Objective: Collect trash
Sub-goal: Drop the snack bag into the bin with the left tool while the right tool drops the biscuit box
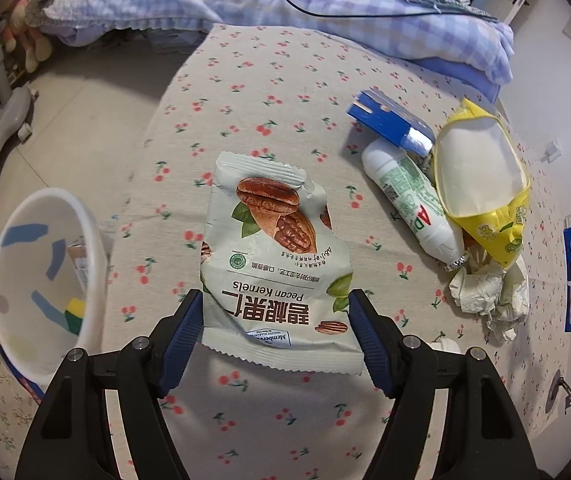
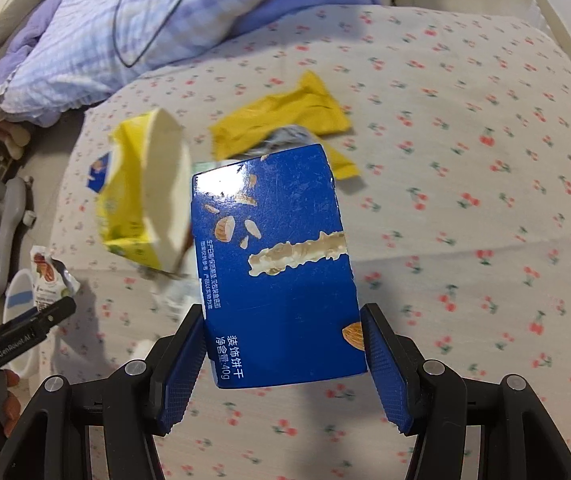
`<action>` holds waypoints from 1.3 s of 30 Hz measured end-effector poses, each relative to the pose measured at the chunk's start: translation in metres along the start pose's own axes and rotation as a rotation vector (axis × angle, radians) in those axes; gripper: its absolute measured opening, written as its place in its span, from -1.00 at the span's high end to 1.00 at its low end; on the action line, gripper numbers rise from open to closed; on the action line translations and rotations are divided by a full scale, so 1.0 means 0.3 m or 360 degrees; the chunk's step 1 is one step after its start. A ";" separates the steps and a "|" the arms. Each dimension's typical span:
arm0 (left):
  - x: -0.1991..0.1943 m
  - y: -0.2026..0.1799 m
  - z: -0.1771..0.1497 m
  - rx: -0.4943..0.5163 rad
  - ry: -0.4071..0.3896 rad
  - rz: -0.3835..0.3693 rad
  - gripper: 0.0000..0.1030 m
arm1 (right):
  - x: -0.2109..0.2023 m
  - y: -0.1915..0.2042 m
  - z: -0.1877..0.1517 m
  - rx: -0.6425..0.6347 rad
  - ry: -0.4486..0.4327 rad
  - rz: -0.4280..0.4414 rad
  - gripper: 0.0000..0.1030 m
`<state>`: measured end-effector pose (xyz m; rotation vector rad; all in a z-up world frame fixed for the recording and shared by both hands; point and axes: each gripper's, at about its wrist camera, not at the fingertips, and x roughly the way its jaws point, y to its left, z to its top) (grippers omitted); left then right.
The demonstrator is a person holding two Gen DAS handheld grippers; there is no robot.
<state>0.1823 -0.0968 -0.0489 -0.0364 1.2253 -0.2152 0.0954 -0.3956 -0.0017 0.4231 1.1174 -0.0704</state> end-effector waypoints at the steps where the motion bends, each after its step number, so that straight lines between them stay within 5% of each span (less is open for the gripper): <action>1: -0.007 0.010 -0.004 -0.0004 -0.0004 0.0001 -0.45 | 0.003 0.015 0.002 -0.0008 -0.0002 0.0006 -0.27; 32: -0.135 0.591 -0.094 -0.0340 -0.0053 0.0126 -0.45 | 0.206 0.620 -0.040 -0.0360 0.0065 0.0253 -0.27; 39: -0.153 0.666 -0.107 -0.0311 -0.0083 0.0194 -0.62 | 0.284 0.754 -0.067 -0.0434 0.0093 0.0286 -0.27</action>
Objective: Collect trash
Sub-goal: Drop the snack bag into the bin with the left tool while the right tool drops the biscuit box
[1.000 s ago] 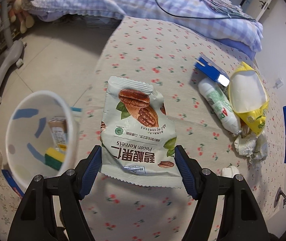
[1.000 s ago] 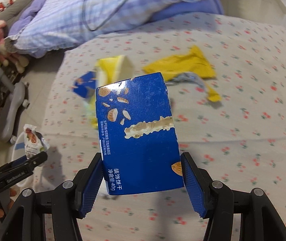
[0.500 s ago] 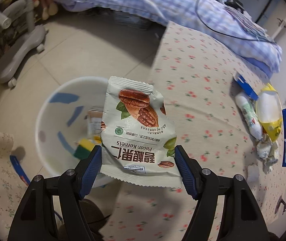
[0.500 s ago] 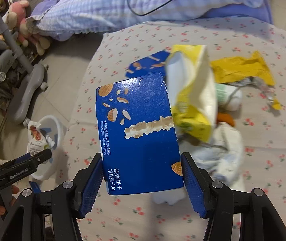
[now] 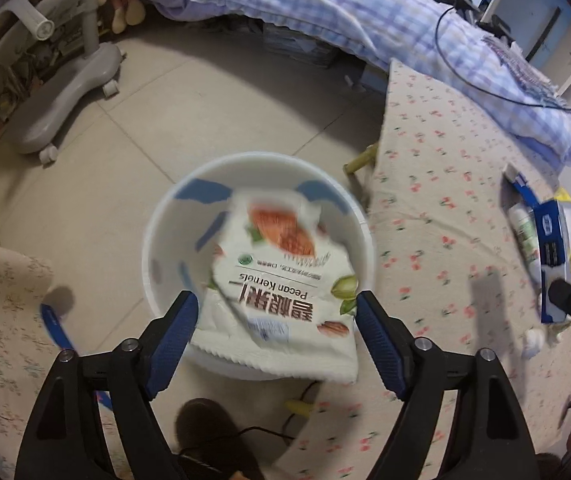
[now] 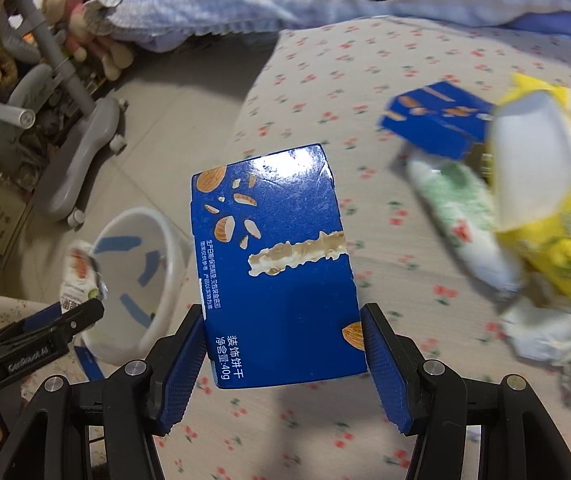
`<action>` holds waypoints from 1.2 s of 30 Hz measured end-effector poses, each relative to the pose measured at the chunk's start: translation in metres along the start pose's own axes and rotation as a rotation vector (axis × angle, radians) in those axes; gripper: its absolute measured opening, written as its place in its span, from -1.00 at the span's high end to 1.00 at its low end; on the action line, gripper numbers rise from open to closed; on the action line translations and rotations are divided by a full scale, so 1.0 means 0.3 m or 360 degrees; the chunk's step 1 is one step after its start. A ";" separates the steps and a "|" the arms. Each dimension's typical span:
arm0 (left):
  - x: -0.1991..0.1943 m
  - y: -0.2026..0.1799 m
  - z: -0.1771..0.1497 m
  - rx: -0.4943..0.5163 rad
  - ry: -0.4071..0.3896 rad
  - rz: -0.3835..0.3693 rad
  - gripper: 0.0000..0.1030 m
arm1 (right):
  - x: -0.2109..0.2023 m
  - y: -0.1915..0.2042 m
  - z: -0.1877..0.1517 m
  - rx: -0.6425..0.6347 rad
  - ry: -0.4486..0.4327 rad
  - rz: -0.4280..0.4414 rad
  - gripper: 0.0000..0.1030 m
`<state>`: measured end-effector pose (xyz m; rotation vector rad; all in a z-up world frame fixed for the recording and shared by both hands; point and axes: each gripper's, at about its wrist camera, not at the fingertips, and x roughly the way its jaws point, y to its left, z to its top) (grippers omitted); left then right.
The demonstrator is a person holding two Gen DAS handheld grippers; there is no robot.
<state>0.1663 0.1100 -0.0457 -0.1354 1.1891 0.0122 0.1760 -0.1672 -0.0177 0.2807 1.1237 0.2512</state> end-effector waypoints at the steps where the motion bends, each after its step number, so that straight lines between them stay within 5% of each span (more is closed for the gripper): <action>1: -0.006 0.019 -0.003 0.0000 -0.0013 0.0015 -0.64 | 0.014 0.017 0.000 -0.0013 0.0006 0.0002 -0.27; 28: -0.065 0.334 -0.083 -0.0112 -0.0013 0.0181 -0.76 | 0.325 0.381 -0.033 -0.0305 0.0095 0.0183 -0.28; 31: -0.066 0.340 -0.087 -0.0113 -0.0008 0.0180 -0.76 | 0.322 0.393 -0.032 -0.0291 0.0099 0.0233 -0.52; 36: -0.074 0.329 -0.086 -0.0111 -0.0012 0.0169 -0.76 | 0.275 0.389 -0.047 -0.0346 0.0055 0.0181 -0.52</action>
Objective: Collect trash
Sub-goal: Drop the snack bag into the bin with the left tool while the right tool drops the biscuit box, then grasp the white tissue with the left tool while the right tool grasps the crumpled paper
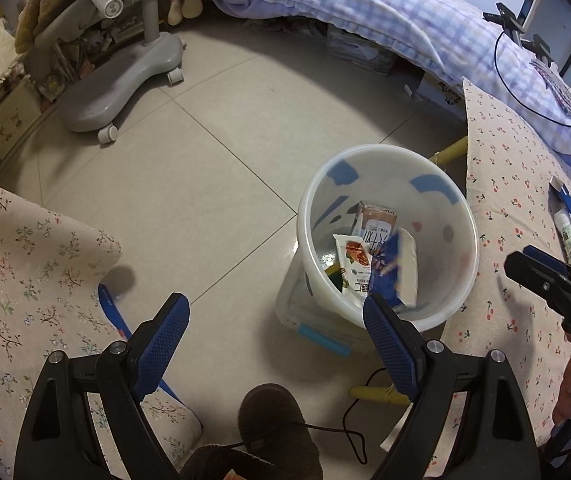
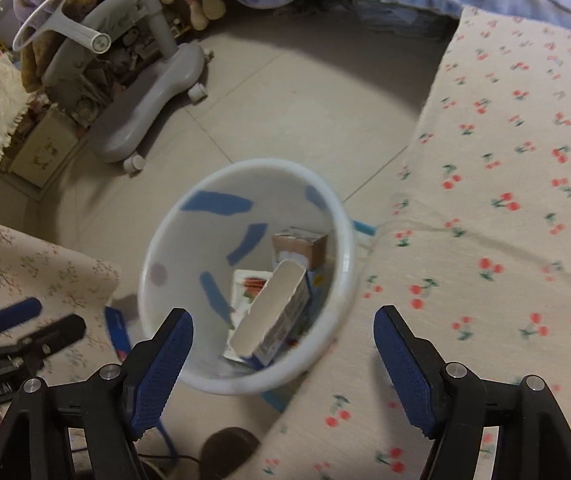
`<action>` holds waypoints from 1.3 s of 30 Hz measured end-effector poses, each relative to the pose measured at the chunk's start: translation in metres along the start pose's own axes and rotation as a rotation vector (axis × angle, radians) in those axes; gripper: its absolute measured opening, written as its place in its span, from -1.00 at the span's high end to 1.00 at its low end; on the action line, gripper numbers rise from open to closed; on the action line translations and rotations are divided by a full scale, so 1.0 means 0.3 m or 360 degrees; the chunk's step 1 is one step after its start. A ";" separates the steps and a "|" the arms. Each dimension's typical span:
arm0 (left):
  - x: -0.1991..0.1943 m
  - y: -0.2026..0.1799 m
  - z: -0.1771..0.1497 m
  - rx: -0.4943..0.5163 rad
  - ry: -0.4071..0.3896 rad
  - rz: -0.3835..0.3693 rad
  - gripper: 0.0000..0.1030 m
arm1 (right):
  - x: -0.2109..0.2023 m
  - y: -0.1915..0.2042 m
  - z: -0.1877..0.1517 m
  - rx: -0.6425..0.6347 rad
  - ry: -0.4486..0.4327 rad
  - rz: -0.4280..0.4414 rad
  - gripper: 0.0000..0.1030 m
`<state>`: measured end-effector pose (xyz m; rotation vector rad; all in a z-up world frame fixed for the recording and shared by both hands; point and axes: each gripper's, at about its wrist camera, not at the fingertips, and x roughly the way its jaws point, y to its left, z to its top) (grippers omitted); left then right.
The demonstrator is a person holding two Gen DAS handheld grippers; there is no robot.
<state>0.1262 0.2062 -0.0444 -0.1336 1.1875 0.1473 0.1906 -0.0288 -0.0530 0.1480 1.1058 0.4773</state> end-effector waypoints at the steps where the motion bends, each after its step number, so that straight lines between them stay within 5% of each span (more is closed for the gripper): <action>1: -0.003 -0.005 -0.001 0.0003 -0.0001 -0.0004 -0.76 | -0.015 -0.005 -0.006 -0.0010 -0.0004 -0.0027 -0.52; 14: -0.029 -0.165 -0.005 0.0093 0.0029 -0.0117 -0.76 | -0.227 -0.189 -0.077 0.0099 -0.0037 -0.0241 -0.52; 28: -0.055 -0.395 -0.018 0.0218 0.0070 -0.0218 -0.76 | -0.531 -0.573 -0.179 0.0417 -0.0103 -0.0522 -0.52; 39: -0.066 -0.537 -0.039 0.0284 0.0095 -0.0266 -0.76 | -0.552 -0.784 -0.232 0.0589 -0.0001 -0.0651 -0.52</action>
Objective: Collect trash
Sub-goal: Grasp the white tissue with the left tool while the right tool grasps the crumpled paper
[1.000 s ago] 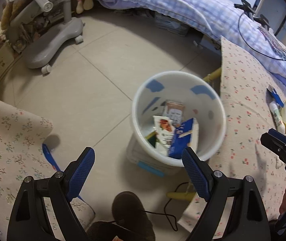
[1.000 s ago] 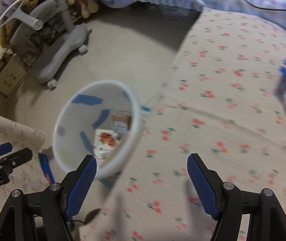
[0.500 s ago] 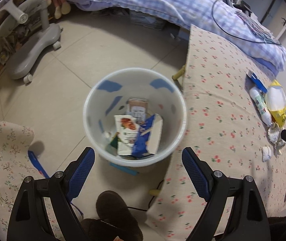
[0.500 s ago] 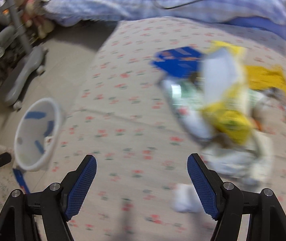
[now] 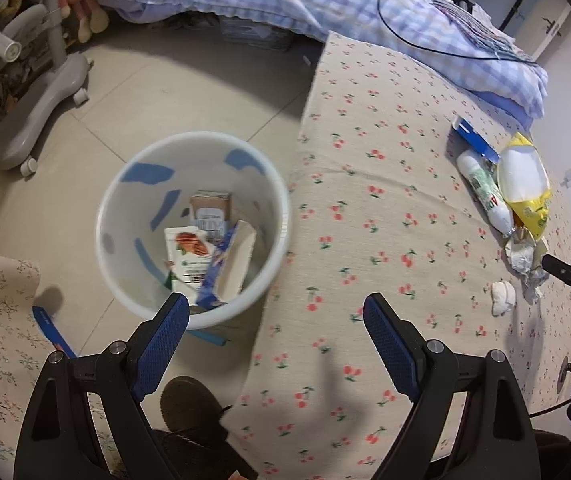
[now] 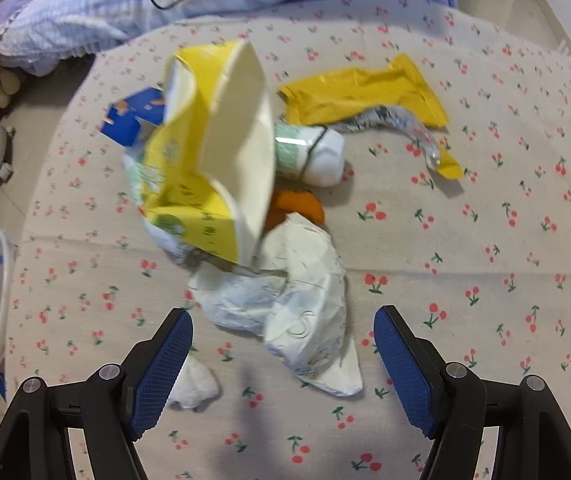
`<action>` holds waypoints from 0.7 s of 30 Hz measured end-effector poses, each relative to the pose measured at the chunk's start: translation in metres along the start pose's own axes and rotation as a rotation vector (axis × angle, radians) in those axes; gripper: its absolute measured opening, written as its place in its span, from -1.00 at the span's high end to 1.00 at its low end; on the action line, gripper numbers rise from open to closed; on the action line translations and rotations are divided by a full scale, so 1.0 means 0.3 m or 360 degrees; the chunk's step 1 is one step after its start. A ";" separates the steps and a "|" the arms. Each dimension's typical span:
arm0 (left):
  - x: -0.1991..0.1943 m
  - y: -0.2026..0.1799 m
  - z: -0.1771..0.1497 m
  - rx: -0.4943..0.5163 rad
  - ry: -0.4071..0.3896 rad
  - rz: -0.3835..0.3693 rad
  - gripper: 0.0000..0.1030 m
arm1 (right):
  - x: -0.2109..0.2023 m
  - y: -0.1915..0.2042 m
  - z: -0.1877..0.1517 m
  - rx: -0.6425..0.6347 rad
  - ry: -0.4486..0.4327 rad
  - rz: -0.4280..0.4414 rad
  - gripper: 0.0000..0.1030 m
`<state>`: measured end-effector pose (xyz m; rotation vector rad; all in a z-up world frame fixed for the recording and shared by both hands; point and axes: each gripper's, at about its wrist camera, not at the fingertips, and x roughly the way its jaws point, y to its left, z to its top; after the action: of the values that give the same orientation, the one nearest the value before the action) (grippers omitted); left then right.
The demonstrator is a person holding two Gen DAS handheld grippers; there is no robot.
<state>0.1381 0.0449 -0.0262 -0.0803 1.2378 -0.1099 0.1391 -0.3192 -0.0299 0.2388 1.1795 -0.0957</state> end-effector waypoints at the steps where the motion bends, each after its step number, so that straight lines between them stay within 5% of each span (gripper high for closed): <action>1: 0.003 -0.013 -0.001 0.0007 0.0003 -0.0002 -0.76 | 0.010 -0.003 -0.001 -0.0001 0.0013 -0.0005 -0.52; 5: 0.022 -0.077 -0.009 0.0048 0.0031 -0.0010 -0.76 | 0.069 -0.006 0.002 0.0012 0.0077 -0.0018 -0.44; 7: 0.031 -0.108 -0.015 0.0078 0.0040 -0.0003 -0.76 | 0.098 -0.011 0.003 0.0034 0.0109 -0.0009 -0.03; 10: 0.045 -0.153 -0.022 0.0110 0.0059 -0.0012 -0.76 | 0.111 -0.030 -0.003 0.0085 0.0152 0.0039 0.29; 21: 0.085 -0.373 -0.040 0.0232 0.0120 -0.0148 -0.75 | -0.059 -0.120 -0.052 0.0045 0.0022 0.0051 0.33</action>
<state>0.1305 -0.0692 -0.0405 -0.0070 1.2976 -0.2856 0.1112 -0.3514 -0.0238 0.2835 1.1883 -0.0831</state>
